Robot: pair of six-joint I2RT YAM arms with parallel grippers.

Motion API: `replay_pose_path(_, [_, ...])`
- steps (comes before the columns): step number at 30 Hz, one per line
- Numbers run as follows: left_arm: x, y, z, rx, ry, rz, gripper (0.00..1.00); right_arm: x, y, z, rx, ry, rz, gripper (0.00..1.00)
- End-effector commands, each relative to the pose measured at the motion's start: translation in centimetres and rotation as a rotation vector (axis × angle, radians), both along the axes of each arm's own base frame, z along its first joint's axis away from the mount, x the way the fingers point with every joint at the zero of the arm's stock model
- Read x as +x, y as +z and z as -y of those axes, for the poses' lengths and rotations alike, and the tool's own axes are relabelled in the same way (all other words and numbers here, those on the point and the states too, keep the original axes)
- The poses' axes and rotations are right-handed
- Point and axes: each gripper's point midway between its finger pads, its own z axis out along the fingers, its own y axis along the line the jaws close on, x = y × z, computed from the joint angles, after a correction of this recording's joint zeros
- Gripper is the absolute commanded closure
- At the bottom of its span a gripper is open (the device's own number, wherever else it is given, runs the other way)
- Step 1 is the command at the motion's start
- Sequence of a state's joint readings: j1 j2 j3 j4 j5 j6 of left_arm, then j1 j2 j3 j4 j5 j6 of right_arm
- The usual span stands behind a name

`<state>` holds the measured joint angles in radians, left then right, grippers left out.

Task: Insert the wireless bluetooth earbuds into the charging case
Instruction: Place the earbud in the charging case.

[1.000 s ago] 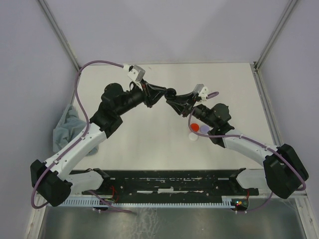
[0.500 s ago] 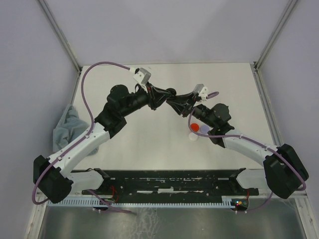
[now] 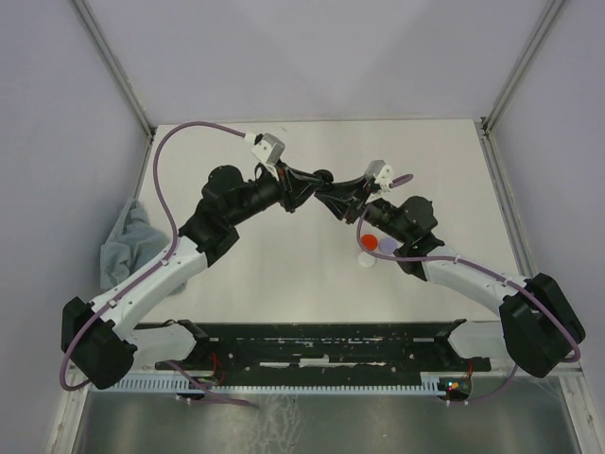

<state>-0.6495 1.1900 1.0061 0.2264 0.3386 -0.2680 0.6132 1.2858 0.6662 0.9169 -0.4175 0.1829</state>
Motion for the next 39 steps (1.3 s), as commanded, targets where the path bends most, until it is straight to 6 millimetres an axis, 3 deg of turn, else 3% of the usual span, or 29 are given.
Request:
replay_pose_path(1, [-1.3,-0.5,-0.1,0.022,-0.033,0.019,0.72,-0.9,4.7,0.4,0.089,0.005,0.117,0.97])
replay_pose_path(10, [-1.8,-0.9,0.2,0.032,-0.065,0.027,0.66,-1.2,4.6,0.6,0.092,0.009,0.113,0.97])
replay_pose_path(15, [-1.6,-0.6,-0.1,0.027,-0.045,0.022,0.57,-1.4,4.5,0.8,0.089,0.006,0.109,0.97])
replay_pose_path(23, [-1.5,1.0,-1.9,-0.012,0.05,0.017,0.44,-1.4,4.3,1.1,0.08,-0.011,0.103,0.97])
replay_pose_path(28, [-0.6,0.9,-3.5,0.01,0.153,-0.008,0.38,-1.5,4.4,1.2,0.079,-0.014,0.103,0.97])
replay_pose_path(39, [-0.5,1.6,-3.3,0.01,0.142,-0.026,0.34,-1.5,4.3,1.2,0.073,-0.014,0.099,0.97])
